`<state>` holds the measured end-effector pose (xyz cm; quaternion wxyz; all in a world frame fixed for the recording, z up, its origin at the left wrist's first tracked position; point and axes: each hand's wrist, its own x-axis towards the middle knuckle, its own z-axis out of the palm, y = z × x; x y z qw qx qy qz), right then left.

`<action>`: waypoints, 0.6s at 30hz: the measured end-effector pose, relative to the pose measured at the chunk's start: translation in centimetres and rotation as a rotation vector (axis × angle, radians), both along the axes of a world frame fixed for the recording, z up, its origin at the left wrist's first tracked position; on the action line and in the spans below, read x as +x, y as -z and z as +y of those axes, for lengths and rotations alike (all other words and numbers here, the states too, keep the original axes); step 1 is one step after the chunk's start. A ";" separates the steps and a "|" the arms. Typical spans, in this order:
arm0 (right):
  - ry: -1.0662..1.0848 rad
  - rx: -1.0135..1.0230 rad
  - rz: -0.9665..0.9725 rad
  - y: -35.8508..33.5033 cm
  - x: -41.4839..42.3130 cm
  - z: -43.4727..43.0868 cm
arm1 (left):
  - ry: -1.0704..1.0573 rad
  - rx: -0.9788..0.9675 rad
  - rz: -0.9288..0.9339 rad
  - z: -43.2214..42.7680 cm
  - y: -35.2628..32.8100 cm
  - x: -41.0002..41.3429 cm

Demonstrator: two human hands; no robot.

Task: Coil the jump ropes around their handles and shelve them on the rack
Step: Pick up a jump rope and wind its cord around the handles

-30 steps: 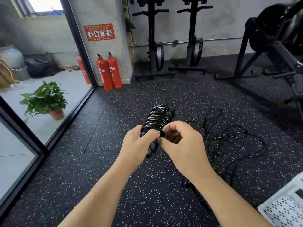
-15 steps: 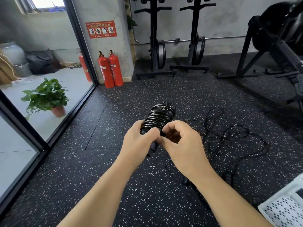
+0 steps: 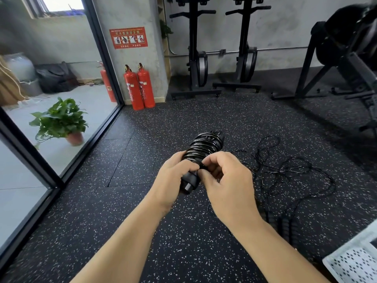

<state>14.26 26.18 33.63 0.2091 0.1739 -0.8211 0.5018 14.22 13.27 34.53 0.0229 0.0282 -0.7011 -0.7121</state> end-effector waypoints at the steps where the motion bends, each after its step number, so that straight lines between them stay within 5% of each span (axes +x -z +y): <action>1: 0.004 0.006 0.014 0.0 0.1 0.0 | 0.010 0.020 -0.009 0.0 0.0 0.0; 18: -0.032 0.069 0.129 -0.1 -0.6 0.6 | -0.014 -0.141 -0.036 0.4 0.8 -0.5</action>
